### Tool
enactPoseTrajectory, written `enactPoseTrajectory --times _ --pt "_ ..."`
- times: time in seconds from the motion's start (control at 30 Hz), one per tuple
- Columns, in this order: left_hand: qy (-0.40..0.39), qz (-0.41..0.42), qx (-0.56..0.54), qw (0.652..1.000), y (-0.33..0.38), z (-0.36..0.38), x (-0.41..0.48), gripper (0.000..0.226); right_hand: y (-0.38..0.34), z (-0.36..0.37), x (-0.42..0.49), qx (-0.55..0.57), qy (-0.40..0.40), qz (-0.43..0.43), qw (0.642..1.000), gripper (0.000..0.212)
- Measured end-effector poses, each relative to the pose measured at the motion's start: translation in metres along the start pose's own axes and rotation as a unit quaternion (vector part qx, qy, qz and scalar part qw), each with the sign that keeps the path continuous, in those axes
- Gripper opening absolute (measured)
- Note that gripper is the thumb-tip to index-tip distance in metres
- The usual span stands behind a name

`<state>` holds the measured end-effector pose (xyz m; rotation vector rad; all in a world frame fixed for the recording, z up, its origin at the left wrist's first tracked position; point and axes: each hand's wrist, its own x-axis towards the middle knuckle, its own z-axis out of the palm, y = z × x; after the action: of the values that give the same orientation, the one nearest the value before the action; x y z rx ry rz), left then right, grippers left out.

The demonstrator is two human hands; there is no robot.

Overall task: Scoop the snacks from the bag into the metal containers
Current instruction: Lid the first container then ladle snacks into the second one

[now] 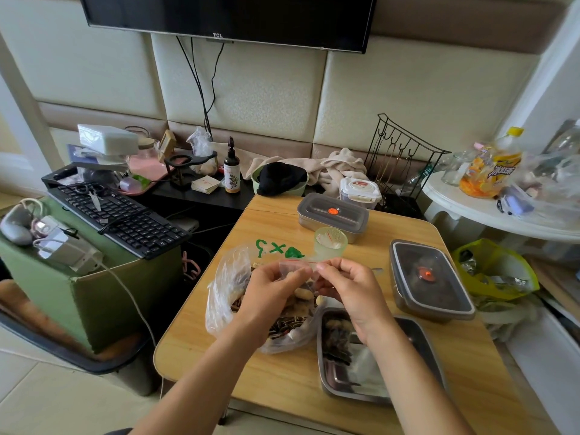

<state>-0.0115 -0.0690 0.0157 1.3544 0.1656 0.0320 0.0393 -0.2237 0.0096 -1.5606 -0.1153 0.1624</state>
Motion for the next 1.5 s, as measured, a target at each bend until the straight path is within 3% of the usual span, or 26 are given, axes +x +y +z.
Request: enactPoseTrajectory --times 0.17,0.93,1.5 --pt "0.042 0.003 0.014 0.999 -0.002 0.0 0.002 0.015 0.002 0.003 -0.002 -0.007 -0.025 -0.004 1.0 0.011" --pt "0.043 -0.004 -0.001 0.999 -0.005 0.004 0.002 0.011 0.004 0.012 -0.002 -0.073 0.025 -0.054 0.996 0.012" --pt "0.017 0.0 -0.02 1.0 -0.009 -0.001 0.007 0.008 0.0 0.011 -0.004 -0.073 -0.012 -0.068 0.995 0.01"
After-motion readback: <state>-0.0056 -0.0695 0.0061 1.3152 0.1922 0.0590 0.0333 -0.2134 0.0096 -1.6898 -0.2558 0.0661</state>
